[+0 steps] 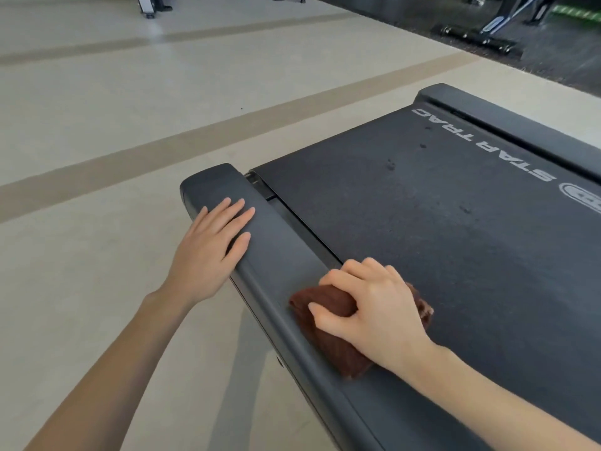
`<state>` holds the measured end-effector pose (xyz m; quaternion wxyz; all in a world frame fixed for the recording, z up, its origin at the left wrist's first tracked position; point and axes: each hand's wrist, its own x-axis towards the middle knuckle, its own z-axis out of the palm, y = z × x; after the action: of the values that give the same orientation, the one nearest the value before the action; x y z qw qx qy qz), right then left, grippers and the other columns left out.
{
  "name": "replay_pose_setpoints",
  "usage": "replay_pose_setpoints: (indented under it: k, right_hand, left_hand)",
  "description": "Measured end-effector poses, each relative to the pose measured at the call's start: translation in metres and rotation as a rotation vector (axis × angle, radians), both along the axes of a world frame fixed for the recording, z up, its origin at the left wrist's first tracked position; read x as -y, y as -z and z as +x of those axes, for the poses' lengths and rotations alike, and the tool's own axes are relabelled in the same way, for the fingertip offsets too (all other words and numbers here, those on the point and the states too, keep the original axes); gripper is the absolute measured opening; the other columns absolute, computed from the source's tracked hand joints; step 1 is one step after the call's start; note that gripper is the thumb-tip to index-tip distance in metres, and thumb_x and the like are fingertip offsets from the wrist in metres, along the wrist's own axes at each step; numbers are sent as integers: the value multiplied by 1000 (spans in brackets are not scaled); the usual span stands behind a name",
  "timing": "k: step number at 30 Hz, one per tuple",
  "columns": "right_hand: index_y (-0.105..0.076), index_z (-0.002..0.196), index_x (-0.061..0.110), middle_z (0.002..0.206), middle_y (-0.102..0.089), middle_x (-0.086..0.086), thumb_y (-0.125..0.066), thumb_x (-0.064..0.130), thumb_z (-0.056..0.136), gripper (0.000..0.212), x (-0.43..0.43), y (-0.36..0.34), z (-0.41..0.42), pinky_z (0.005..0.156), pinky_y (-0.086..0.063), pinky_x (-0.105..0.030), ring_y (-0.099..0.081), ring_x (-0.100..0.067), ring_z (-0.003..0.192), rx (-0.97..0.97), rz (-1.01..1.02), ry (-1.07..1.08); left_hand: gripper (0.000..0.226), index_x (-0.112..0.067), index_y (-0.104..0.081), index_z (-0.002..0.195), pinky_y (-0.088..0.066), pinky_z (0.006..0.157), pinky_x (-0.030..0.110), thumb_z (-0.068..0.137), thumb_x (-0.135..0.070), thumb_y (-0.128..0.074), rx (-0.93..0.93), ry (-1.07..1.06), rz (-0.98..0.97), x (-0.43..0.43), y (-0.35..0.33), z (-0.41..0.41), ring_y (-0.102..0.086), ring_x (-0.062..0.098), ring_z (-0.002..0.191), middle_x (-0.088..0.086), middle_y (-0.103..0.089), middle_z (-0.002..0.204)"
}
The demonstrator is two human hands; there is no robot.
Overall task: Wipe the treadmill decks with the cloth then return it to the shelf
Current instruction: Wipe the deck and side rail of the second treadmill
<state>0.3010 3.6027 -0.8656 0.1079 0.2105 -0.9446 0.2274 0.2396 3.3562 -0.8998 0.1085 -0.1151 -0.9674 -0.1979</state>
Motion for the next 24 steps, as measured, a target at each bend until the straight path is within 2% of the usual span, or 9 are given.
replay_pose_setpoints:
  k: [5,8,10,14,19,20,24]
  right_hand:
    - [-67,85,25,77,-61,2,-56,51,79,29,53,4,-47,70,-39,-36,-53,-24,79,-71,85,32]
    - [-68,89,22,78,-62,-2,-59,50,80,31,81,10,-76,69,-35,-35,-53,-27,79,-107,57,73]
    - [-68,93,23,83,-63,-3,-57,52,81,33,94,13,-97,71,-33,-36,-53,-28,83,-115,65,100]
    - [-64,102,24,96,-63,-4,-49,53,85,37,112,12,-139,78,-33,-40,-52,-30,96,-97,153,170]
    - [-62,101,20,96,-63,-6,-46,50,87,37,97,14,-150,75,-31,-38,-52,-33,96,-113,220,268]
    - [-62,101,20,95,-63,-7,-45,49,88,36,87,15,-147,75,-31,-38,-52,-33,95,-106,213,302]
    - [-63,99,18,92,-63,-7,-48,47,88,34,38,17,-121,75,-31,-38,-51,-33,92,-114,231,337]
  left_hand:
    - [52,-22,-36,142,-3,117,35,95,-39,-22,-24,-16,33,3,8,-1,-13,11,143,-4,-29,151]
    - [53,-20,-33,143,-4,117,36,95,-38,-19,-38,-116,63,11,12,0,-12,11,143,-3,-26,152]
    - [55,-18,-29,145,-3,117,33,95,-39,-17,-31,-158,62,18,16,6,-9,10,143,-3,-22,154]
    - [54,-19,-22,147,-1,117,30,98,-43,-18,22,-113,2,22,16,20,-3,9,144,-3,-12,156]
    - [61,-25,-12,149,-17,113,28,93,-50,-20,111,-85,-29,21,7,48,-12,11,142,-6,-5,157]
    - [64,-27,-8,149,-16,112,26,92,-52,-18,134,-78,-45,20,7,57,-12,11,142,-7,-2,157]
    - [60,-28,-5,148,3,115,24,94,-51,-14,170,-16,-159,22,11,92,-5,9,143,-8,-3,157]
